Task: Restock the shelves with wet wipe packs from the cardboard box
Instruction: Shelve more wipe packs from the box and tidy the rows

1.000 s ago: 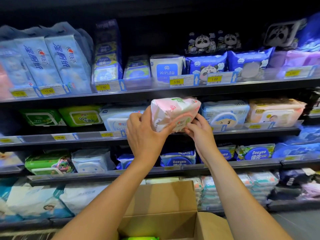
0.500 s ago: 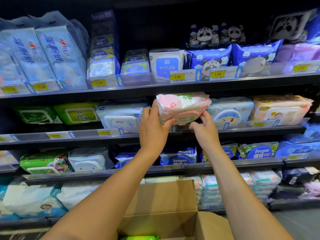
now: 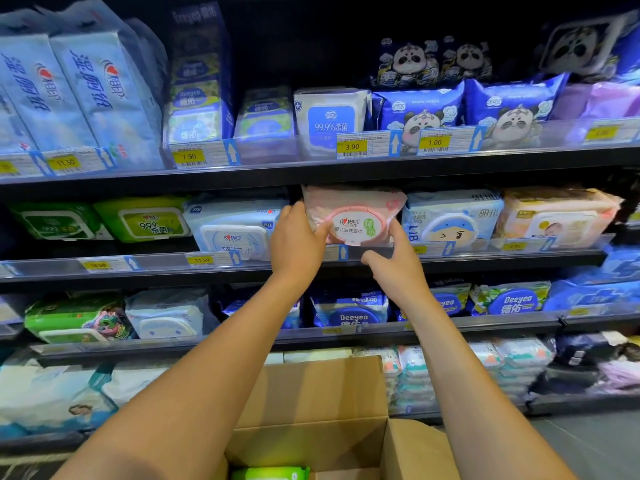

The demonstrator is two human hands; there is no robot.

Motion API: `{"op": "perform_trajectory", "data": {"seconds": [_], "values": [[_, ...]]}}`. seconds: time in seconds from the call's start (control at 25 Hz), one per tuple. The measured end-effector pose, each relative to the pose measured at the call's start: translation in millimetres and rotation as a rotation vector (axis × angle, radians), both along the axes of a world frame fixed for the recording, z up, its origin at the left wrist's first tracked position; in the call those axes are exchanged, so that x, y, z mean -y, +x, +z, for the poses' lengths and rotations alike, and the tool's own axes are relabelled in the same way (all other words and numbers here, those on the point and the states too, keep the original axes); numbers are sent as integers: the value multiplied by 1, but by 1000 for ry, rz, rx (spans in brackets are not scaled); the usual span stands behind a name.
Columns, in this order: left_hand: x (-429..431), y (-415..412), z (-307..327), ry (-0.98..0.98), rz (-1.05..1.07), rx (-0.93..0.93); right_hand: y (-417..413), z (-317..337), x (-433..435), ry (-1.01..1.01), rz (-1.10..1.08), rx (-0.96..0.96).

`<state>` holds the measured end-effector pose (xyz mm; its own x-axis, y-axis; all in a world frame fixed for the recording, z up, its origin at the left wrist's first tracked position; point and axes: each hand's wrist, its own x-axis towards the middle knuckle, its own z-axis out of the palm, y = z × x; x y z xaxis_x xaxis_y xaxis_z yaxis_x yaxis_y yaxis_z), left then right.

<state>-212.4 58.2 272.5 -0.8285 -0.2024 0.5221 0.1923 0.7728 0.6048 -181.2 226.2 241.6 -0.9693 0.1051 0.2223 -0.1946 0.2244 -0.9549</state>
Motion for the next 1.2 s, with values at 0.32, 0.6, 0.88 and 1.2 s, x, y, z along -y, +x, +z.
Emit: {"op": "perform_trajectory", "data": {"seconds": [0.32, 0.6, 0.88, 1.2], "values": [[2, 23, -8, -90, -62, 154, 4, -10, 2, 299, -95, -26], [5, 7, 26, -30, -98, 341, -1, -3, 2, 237, -54, -25], [5, 18, 9, -141, -140, 394, -2, -6, -3, 606, -143, 8], [3, 33, -11, -618, -144, 219, -8, -11, 24, 1026, -227, -151]]}}
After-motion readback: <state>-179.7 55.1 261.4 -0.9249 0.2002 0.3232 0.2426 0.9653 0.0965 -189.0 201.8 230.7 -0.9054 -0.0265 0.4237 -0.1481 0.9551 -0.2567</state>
